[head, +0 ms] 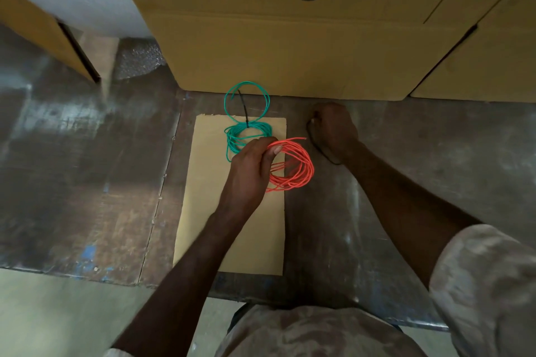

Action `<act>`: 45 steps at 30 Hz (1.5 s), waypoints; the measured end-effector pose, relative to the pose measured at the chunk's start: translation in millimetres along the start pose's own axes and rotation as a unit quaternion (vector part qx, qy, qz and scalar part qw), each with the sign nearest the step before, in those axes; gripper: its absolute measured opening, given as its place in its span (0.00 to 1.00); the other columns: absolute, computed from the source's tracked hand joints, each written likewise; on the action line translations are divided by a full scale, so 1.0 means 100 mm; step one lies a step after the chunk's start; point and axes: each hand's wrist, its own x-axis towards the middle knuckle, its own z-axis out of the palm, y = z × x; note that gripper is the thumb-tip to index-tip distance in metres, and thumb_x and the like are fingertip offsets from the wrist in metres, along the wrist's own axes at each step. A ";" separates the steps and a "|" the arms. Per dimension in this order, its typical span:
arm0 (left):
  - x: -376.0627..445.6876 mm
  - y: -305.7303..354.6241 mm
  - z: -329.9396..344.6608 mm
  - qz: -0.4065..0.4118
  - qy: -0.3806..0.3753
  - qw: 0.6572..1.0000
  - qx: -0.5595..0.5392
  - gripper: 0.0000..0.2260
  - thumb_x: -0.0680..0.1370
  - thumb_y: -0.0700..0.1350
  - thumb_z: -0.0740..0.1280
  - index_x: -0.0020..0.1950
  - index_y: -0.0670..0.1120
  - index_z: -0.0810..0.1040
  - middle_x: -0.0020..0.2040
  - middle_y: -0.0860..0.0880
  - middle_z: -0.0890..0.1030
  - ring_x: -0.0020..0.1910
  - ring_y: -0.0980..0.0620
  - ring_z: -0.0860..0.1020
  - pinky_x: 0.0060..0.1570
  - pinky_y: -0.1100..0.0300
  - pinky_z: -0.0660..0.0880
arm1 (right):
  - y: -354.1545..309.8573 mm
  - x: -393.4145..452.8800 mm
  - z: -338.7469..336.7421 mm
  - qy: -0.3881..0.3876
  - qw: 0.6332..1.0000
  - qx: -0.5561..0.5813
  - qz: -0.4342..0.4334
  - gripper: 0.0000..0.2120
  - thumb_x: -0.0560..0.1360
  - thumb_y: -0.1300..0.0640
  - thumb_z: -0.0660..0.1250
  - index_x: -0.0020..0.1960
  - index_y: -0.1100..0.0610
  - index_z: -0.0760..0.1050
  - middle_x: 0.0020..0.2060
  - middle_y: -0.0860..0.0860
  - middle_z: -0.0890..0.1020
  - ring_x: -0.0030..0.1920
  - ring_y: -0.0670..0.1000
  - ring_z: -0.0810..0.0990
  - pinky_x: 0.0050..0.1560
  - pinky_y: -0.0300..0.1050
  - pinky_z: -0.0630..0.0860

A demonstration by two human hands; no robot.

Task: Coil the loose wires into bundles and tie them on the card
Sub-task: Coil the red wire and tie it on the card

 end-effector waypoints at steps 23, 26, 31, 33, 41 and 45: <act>-0.05 0.23 0.09 0.017 0.008 0.997 -0.074 0.15 0.86 0.55 0.62 0.62 0.47 0.83 0.48 0.56 0.84 0.46 0.65 0.81 0.43 0.72 0.73 | -0.11 -0.66 -1.28 0.237 0.928 0.287 -0.030 0.07 0.72 0.63 0.70 0.40 0.60 0.71 0.40 0.46 0.87 0.46 0.44 0.88 0.48 0.45 0.84; -0.05 0.27 0.11 0.021 -0.012 0.992 -0.122 0.13 0.86 0.54 0.65 0.61 0.47 0.84 0.47 0.56 0.85 0.45 0.59 0.82 0.43 0.64 0.76 | -0.15 -0.66 -1.31 0.176 0.952 0.243 -0.060 0.07 0.72 0.60 0.70 0.42 0.57 0.72 0.40 0.49 0.87 0.43 0.47 0.88 0.48 0.52 0.84; -0.05 0.37 0.11 0.025 -0.045 0.980 -0.190 0.10 0.86 0.50 0.67 0.60 0.47 0.84 0.46 0.51 0.85 0.41 0.50 0.83 0.40 0.52 0.80 | -0.28 -0.74 -1.19 0.143 0.966 0.205 -0.066 0.07 0.72 0.60 0.72 0.42 0.58 0.73 0.34 0.48 0.83 0.36 0.47 0.84 0.39 0.36 0.77; -0.02 0.38 0.13 0.043 -0.038 0.977 -0.203 0.08 0.86 0.49 0.67 0.59 0.48 0.83 0.53 0.50 0.84 0.41 0.50 0.83 0.41 0.49 0.81 | -0.36 -0.77 -1.14 0.124 0.968 0.212 -0.053 0.08 0.70 0.60 0.72 0.40 0.58 0.73 0.31 0.46 0.80 0.33 0.45 0.80 0.35 0.32 0.70; 0.04 0.39 0.07 0.067 -0.081 0.981 -0.161 0.09 0.85 0.51 0.68 0.59 0.48 0.84 0.46 0.52 0.85 0.42 0.55 0.83 0.41 0.51 0.80 | -0.54 -0.69 -1.19 -0.015 0.944 0.320 0.076 0.07 0.64 0.56 0.75 0.34 0.55 0.77 0.32 0.57 0.86 0.36 0.59 0.88 0.40 0.63 0.85; 0.06 0.36 0.10 0.036 -0.077 0.984 -0.153 0.08 0.85 0.52 0.68 0.55 0.50 0.84 0.36 0.53 0.81 0.36 0.52 0.81 0.36 0.51 0.78 | -0.55 -0.74 -1.28 -0.109 0.933 0.325 0.108 0.05 0.70 0.65 0.76 0.40 0.66 0.82 0.33 0.58 0.85 0.31 0.52 0.85 0.35 0.47 0.82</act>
